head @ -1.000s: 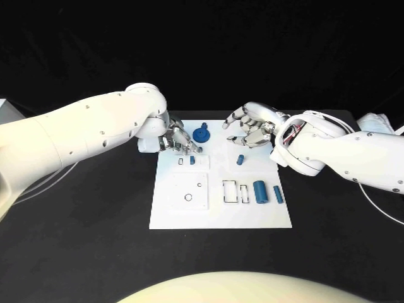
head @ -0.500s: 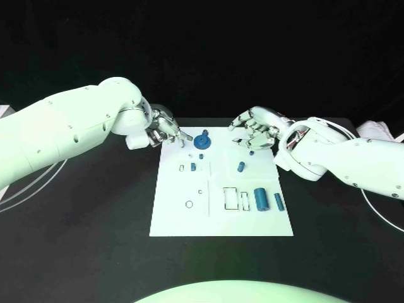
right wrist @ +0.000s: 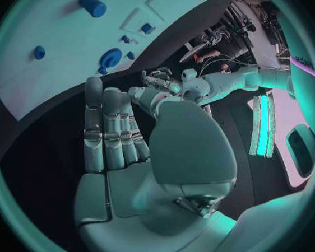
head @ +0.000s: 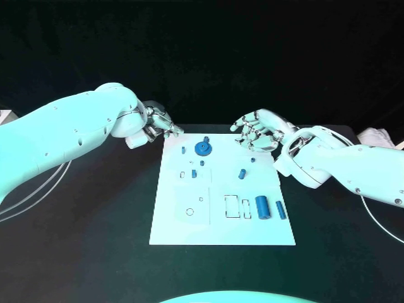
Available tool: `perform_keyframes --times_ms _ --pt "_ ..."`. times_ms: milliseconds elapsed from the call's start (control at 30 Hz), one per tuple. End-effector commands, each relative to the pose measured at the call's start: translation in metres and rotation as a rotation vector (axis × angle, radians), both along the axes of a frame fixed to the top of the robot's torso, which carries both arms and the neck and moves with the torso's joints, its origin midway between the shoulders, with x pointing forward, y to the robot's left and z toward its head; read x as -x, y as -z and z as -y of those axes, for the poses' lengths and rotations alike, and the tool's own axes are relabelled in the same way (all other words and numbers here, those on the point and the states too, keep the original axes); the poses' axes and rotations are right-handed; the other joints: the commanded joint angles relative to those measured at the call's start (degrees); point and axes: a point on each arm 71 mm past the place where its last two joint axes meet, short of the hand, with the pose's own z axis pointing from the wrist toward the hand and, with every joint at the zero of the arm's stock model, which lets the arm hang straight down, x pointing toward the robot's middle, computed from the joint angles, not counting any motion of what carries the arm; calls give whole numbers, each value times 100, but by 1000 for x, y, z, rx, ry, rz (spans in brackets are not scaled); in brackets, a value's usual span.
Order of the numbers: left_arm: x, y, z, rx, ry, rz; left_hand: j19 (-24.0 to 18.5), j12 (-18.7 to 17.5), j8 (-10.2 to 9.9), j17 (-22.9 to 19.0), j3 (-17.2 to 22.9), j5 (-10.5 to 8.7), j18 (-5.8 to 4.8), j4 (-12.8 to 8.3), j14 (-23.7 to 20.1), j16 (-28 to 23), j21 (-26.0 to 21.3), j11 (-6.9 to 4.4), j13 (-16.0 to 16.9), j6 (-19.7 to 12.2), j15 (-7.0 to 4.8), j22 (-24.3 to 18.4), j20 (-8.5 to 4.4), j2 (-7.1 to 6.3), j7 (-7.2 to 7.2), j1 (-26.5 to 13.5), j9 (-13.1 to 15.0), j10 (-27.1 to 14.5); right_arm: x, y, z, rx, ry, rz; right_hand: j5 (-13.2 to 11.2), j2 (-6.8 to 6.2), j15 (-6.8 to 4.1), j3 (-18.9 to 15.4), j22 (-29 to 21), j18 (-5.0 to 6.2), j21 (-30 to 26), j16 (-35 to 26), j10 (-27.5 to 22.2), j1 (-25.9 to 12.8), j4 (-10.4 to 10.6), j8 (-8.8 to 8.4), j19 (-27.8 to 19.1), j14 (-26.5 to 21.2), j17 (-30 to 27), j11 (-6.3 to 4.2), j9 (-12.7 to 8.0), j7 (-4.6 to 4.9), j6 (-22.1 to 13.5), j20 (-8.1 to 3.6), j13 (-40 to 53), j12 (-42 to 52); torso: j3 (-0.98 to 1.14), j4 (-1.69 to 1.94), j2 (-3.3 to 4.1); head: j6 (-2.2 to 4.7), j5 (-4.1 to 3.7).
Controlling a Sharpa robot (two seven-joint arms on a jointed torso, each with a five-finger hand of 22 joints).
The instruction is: Assemble the parts on the task board
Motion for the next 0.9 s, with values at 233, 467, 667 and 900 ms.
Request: perform_keyframes --times_ms 233,467,667,900 --pt "-9 6 8 -98 58 37 85 88 57 796 35 -19 -6 34 277 105 103 -41 100 218 18 116 8 -139 -51 -63 -58 146 -2 -6 7 -157 63 -9 7 79 186 -65 -717 32 -890 -1932 227 -170 -152 87 -538 -400 -705 35 -5 111 60 140 -1868 -1621 -16 -59 83 77 73" --pt "-13 13 9 -174 74 47 122 144 220 847 -167 -21 -18 230 303 150 146 -87 151 368 -20 170 -23 -318 -113 -367 -12 218 0 -10 6 -231 51 -37 45 114 457 15 -1652 35 -1737 -3165 374 -241 -197 -69 -955 -785 -1438 220 -133 254 -5 425 -3034 -2452 -20 -104 147 119 126" --pt "-16 13 9 -213 63 63 125 164 225 856 -363 -22 -20 323 306 160 152 -88 175 291 -26 179 -35 -401 -115 -552 -13 233 0 -14 8 -279 54 -33 155 91 585 138 -2740 62 -1937 -3801 490 -320 -203 -128 -1046 -837 -2049 315 -188 322 -12 587 -3778 -2944 -22 -110 175 129 143" --pt "-15 16 13 -234 84 37 148 193 230 892 -381 -20 -29 320 322 186 178 -90 230 290 -27 211 -36 -390 -117 -564 -12 267 0 -16 9 -300 57 -29 163 85 606 158 -3157 63 -1932 -3949 541 -342 -204 -144 -1026 -810 -2278 337 -201 332 -10 619 -3874 -3121 -19 -118 168 113 148"
